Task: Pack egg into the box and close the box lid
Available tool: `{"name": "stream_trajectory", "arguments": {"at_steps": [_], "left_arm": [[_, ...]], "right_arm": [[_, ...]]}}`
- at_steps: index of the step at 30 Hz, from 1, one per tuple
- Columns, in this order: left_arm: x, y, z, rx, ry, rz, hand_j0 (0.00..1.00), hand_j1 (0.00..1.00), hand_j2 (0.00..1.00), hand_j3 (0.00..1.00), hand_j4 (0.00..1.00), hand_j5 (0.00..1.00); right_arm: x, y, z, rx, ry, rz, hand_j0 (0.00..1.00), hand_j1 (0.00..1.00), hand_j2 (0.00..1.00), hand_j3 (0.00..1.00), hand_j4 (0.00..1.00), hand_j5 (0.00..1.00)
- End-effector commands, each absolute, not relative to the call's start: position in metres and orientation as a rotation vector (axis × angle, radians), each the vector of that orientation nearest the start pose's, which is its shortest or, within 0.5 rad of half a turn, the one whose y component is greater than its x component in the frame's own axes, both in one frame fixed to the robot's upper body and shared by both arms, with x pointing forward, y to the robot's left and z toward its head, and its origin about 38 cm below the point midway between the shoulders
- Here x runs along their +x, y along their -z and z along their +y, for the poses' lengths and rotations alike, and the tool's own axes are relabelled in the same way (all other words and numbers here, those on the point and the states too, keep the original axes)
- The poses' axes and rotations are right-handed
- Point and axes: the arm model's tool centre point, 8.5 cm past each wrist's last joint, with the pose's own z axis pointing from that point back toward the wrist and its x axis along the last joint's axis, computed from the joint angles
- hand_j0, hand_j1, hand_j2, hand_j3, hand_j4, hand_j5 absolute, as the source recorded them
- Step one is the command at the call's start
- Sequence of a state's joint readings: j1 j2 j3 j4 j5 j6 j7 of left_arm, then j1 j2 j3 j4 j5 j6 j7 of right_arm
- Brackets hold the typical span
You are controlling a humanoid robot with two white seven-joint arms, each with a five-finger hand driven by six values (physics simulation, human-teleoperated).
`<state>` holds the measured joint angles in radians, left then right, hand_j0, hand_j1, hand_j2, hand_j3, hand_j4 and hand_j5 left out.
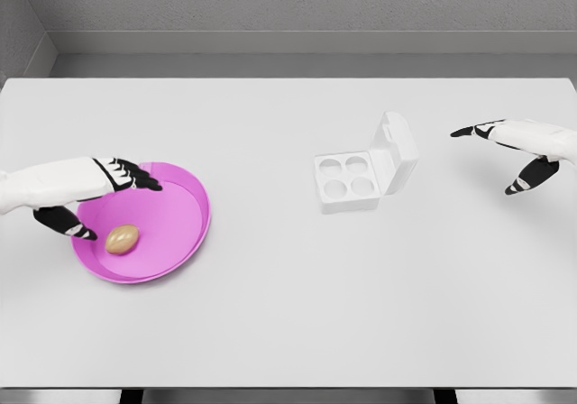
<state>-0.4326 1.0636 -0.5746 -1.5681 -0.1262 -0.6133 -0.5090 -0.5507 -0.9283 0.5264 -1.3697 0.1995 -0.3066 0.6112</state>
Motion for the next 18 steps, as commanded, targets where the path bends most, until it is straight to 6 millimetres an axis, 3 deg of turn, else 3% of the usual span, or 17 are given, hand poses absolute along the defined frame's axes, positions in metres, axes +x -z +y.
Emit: {"name": "stream_trajectory", "arguments": {"at_steps": [1,7,18], "left_arm": [[0.373,-0.208,0.359,0.192,1.979,-1.362,0.94,0.94,0.94,0.94,0.94,0.94],[0.370,-0.212,0.372,0.201,1.970,-1.332,0.93,0.93,0.93,0.93,0.93,0.93],[0.365,-0.200,0.362,0.155,1.973,-1.338,0.94,0.94,0.94,0.94,0.94,0.94]], "right_arm": [[0.435,-0.204,-0.396,-0.402,-1.672,-1.140,1.00,1.00,1.00,1.00,1.00,1.00],[0.435,-0.203,-0.399,-0.406,-1.671,-1.133,1.00,1.00,1.00,1.00,1.00,1.00],[0.436,-0.201,-0.402,-0.404,-1.671,-1.120,1.00,1.00,1.00,1.00,1.00,1.00]]}}
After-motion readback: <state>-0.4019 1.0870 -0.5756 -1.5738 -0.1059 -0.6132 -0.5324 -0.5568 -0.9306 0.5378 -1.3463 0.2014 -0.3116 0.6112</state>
